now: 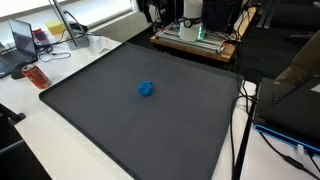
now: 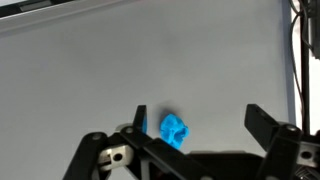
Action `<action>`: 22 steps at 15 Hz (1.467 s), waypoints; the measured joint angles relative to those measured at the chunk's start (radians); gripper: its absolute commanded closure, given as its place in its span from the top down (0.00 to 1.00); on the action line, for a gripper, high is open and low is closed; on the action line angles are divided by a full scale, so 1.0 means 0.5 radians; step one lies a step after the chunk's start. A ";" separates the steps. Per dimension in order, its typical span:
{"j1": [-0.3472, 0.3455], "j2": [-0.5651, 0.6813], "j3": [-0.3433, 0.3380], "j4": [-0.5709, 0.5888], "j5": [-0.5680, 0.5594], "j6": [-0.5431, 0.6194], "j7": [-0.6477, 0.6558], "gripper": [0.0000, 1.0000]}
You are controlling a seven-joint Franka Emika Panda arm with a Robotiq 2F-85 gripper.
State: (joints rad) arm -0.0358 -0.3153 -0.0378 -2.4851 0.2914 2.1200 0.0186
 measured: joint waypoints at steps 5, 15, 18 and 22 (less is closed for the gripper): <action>-0.002 -0.181 0.089 -0.024 -0.336 -0.242 0.154 1.00; -0.001 -0.241 0.150 -0.024 -0.425 -0.316 0.232 1.00; -0.001 -0.240 0.150 -0.024 -0.426 -0.315 0.232 1.00; -0.001 -0.239 0.171 -0.024 -0.454 -0.314 0.289 1.00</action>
State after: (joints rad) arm -0.0364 -0.4350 0.0479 -2.4969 0.0643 1.9628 0.1630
